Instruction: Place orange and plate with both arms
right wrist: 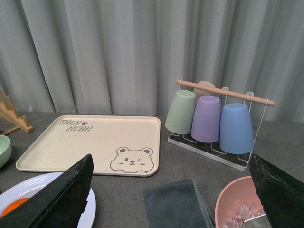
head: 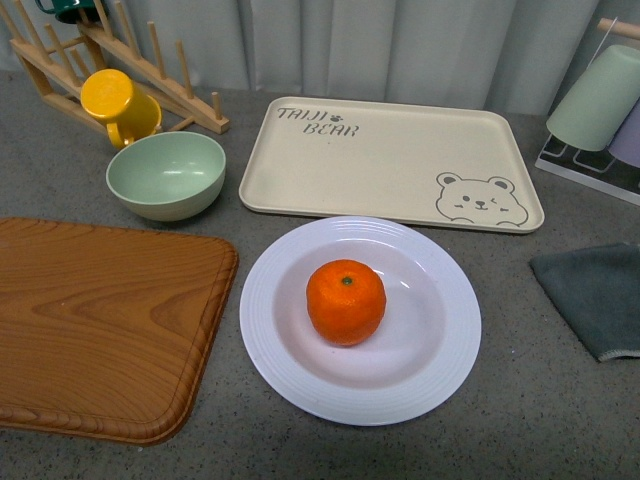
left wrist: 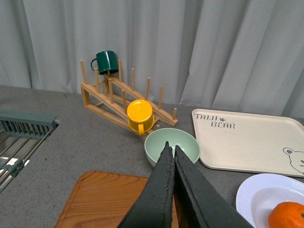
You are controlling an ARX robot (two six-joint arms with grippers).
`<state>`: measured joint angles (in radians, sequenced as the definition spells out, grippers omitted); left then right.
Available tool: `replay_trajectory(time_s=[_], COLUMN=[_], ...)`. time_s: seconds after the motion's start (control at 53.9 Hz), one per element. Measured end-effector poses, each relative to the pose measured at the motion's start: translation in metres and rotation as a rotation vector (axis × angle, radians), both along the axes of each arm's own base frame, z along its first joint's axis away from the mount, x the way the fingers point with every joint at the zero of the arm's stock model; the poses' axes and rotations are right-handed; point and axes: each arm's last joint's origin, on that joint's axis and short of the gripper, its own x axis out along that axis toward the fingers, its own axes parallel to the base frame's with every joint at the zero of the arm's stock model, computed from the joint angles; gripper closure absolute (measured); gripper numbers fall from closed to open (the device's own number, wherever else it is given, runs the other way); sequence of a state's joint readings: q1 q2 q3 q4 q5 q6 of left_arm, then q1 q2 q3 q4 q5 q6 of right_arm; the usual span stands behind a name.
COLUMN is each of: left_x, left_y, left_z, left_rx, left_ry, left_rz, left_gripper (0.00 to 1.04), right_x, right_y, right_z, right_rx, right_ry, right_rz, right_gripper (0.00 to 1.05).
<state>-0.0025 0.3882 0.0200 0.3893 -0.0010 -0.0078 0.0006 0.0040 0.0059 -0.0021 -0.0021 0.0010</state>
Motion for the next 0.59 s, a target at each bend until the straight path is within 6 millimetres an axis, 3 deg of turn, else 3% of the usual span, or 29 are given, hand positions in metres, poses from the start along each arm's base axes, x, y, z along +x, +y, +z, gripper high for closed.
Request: replay_trajectory(time_s=[0.594], left_x=[-0.013], left_y=[0.0], left_z=[0.0], left_rx=[0.0], left_ry=[-0.002], left_rz=[0.0], left_gripper=[1.01], right_x=[0.0], right_y=[0.0], right_z=[0.0], right_rx=[0.0], right_ry=[0.0], right_rz=[0.0], right_gripper=[0.09])
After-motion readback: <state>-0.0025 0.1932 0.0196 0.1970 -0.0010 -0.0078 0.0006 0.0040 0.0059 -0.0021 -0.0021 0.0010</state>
